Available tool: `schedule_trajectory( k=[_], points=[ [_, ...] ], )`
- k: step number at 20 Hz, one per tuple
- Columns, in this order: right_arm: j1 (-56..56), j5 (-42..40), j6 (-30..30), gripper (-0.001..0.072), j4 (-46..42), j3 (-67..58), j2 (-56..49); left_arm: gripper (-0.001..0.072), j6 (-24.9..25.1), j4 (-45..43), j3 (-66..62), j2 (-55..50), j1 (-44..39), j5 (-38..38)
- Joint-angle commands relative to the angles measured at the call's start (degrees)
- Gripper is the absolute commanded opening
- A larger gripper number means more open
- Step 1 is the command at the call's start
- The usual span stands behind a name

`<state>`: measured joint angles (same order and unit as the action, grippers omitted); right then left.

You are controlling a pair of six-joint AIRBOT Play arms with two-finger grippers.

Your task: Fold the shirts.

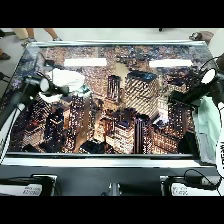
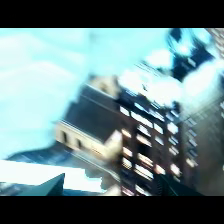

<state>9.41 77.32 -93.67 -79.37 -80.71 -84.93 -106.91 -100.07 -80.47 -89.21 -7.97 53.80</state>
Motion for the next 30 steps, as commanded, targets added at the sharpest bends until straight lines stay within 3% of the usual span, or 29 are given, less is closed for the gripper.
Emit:
schedule_trajectory(
  k=[1,4,6,15,17,18,19,20,21,26,28,30],
  points=[
    [0.0,-2.8,-0.2,0.0668,0.8,0.0,0.0,0.0686,-2.2,3.4,-10.0,-6.8,12.2,8.2],
    [0.0,-2.8,-0.2,0.0668,1.0,0.0,0.0,0.0686,-3.9,17.0,-10.2,-9.6,23.7,9.7],
    [0.0,-3.0,-0.1,0.0668,1.4,0.0,0.0,0.0686,-3.5,21.6,-8.7,-11.3,26.3,7.6],
    [0.0,-2.1,0.1,0.0668,6.2,0.0,0.0,0.0675,-0.5,30.7,-7.1,-17.9,21.7,-7.9],
    [0.0,-0.8,0.1,0.0668,7.1,0.0,0.0,0.0534,-1.2,30.8,-7.1,-18.7,21.2,-8.4],
    [0.0,-0.3,0.1,0.0668,7.4,0.0,0.0,0.0371,-1.1,30.9,-7.1,-18.8,21.2,-8.3],
    [0.0,0.5,0.3,0.0667,7.4,0.0,0.0,0.0152,-1.1,31.6,-7.1,-18.5,21.2,-8.2],
    [0.0,1.0,0.6,0.0667,7.4,0.0,0.0,0.0061,-0.1,32.9,-7.3,-17.7,21.1,-8.2],
    [0.0,1.5,1.0,0.0667,7.4,0.0,0.0,0.0025,3.3,35.3,-7.5,-16.3,20.9,-8.8],
    [0.0,0.7,5.5,0.0666,7.2,-0.4,1.5,0.0024,25.6,41.2,-9.4,2.5,13.7,-7.3],
    [0.0,-0.9,5.4,0.0666,7.1,-0.4,4.0,0.0024,29.7,41.2,-8.7,12.1,6.4,-3.2],
    [0.0,-2.2,5.4,0.0665,7.1,-0.4,7.8,0.0024,30.7,41.0,-6.0,19.9,-3.8,-3.0]
  ],
)
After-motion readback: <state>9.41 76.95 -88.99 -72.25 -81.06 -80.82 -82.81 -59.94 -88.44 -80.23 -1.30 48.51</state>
